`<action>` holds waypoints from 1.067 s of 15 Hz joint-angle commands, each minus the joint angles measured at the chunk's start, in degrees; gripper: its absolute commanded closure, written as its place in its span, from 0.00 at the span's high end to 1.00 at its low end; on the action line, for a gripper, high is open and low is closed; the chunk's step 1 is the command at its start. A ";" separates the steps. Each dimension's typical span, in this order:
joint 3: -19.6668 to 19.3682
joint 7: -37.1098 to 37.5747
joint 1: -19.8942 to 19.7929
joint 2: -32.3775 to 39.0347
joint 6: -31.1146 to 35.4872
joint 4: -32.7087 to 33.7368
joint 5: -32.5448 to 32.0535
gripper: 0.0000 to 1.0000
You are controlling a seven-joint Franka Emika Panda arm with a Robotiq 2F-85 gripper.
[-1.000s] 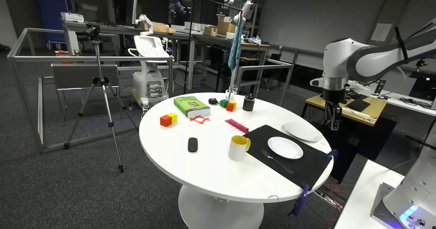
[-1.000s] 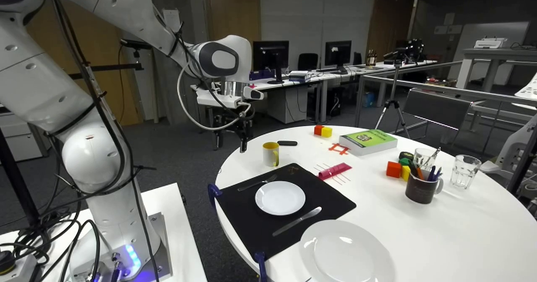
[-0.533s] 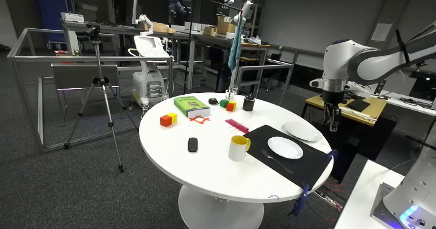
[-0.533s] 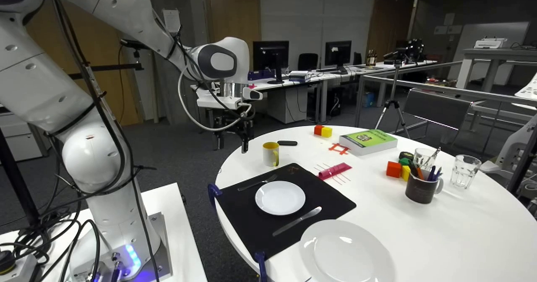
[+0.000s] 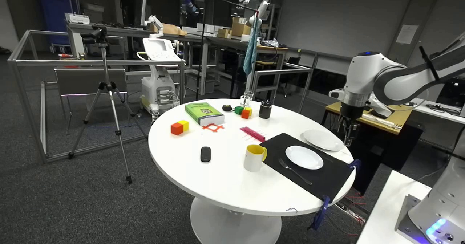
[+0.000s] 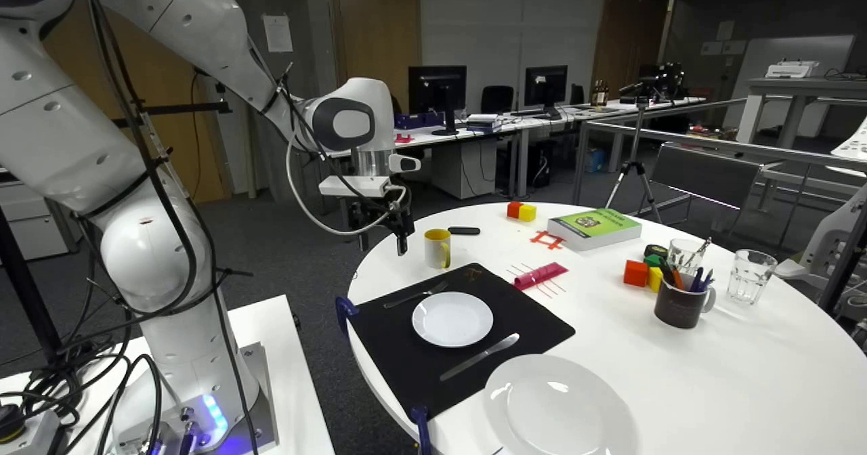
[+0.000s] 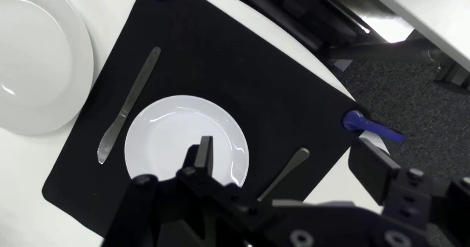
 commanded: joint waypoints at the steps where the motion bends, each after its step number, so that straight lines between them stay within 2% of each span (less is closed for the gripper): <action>1: 0.99 2.95 -0.81 2.04 8.40 -2.01 -2.55 1.00; 4: 2.78 6.74 -1.23 5.58 13.26 -1.19 -5.30 1.00; 8: 7.49 16.38 -2.42 10.06 18.14 -0.58 -12.21 1.00; 12: 12.98 33.16 -5.08 13.69 19.56 0.43 -26.19 1.00; 16: 15.48 49.35 -6.27 16.44 17.42 1.81 -38.13 1.00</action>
